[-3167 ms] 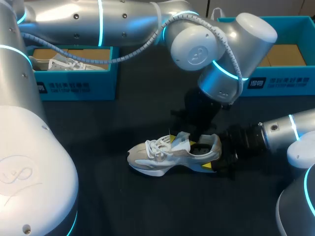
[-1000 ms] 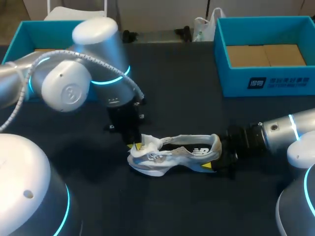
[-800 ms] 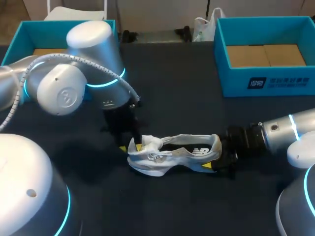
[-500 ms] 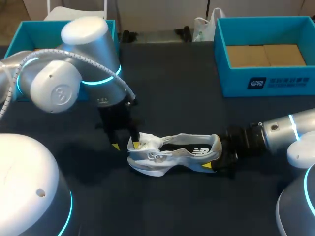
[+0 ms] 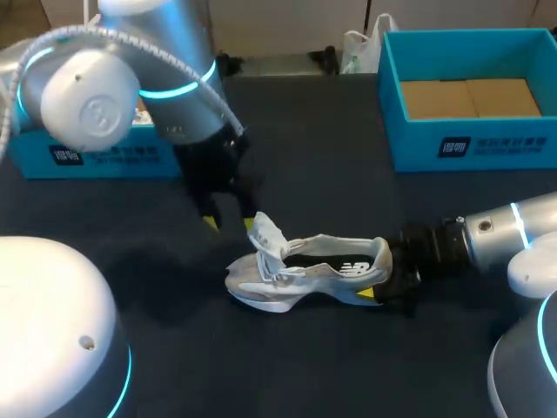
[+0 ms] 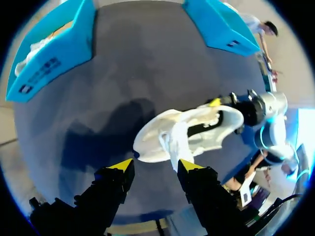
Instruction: Take the shoe out of the shoebox, open the shoe tongue, remove and reinsert the insole, then place the shoe into the shoebox
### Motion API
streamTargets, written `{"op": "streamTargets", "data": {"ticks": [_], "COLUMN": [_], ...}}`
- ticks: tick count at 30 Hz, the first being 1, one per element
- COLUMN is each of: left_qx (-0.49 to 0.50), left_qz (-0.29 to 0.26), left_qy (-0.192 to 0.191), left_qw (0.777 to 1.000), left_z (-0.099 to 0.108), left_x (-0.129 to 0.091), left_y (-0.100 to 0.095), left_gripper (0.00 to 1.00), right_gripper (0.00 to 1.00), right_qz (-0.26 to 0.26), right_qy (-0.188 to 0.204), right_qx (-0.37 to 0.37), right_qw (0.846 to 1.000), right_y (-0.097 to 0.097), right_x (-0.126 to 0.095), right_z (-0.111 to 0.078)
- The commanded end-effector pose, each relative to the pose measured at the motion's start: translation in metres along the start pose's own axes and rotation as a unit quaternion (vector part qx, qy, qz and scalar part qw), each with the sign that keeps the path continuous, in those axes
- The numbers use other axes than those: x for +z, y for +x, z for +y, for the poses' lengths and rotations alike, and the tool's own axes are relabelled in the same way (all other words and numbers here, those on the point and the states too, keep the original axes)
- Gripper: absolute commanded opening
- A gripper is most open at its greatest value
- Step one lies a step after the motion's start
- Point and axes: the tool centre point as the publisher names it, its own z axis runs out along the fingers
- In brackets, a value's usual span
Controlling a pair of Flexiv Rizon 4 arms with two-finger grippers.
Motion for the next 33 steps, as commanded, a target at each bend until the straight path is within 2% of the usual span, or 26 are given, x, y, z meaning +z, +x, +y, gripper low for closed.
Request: {"op": "streamTargets", "data": {"ticks": [1,6,8,11,15,16,19,21,22,26,29,33], "left_qx": [0.038,0.103,0.134,0.180,0.236,0.244,0.284,0.301,0.313,0.364,0.401,0.401], "left_qz": [-0.016,-0.026,-0.026,-0.026,-0.050,-0.053,-0.065,-0.078,-0.086,-0.085,-0.094,-0.094], "left_qy": [-0.012,-0.023,-0.035,-0.053,-0.052,-0.055,-0.065,-0.058,-0.061,-0.086,-0.144,-0.144], "left_qw": [0.999,0.994,0.990,0.982,0.969,0.967,0.954,0.949,0.944,0.924,0.900,0.900], "left_z": [-0.010,-0.016,-0.018,-0.021,-0.023,-0.024,-0.026,-0.026,-0.026,-0.028,-0.033,-0.033], "left_x": [-0.028,-0.043,-0.049,-0.056,-0.060,-0.060,-0.062,-0.062,-0.061,-0.061,-0.062,-0.062], "left_y": [0.024,0.048,0.057,0.068,0.083,0.086,0.096,0.102,0.107,0.122,0.133,0.133], "left_gripper": [0.56,0.57,0.53,0.51,0.49,0.47,0.32,0.28,0.02,0.00,0.00,0.00], "right_gripper": [0.00,0.00,0.00,0.00,0.00,0.00,0.00,0.00,0.00,0.00,0.00,0.00], "right_qz": [0.000,0.000,0.000,0.000,0.000,0.000,0.000,0.000,0.000,0.000,0.000,0.000], "right_qy": [0.002,0.002,0.002,0.002,0.002,0.002,0.002,0.002,0.002,0.002,0.002,0.002], "right_qx": [0.000,0.000,0.000,0.000,0.000,0.000,0.000,0.000,0.000,0.000,0.000,0.000], "right_qw": [1.000,1.000,1.000,1.000,1.000,1.000,1.000,1.000,1.000,1.000,1.000,1.000], "right_y": [-0.001,-0.001,-0.001,-0.001,-0.001,-0.001,-0.001,-0.001,-0.001,-0.001,-0.001,-0.001], "right_x": [0.000,0.000,0.000,0.000,0.000,0.000,0.000,0.000,0.000,0.000,0.000,0.000], "right_z": [0.000,0.000,0.000,0.000,0.000,0.000,0.000,0.000,0.000,0.000,0.000,0.000]}}
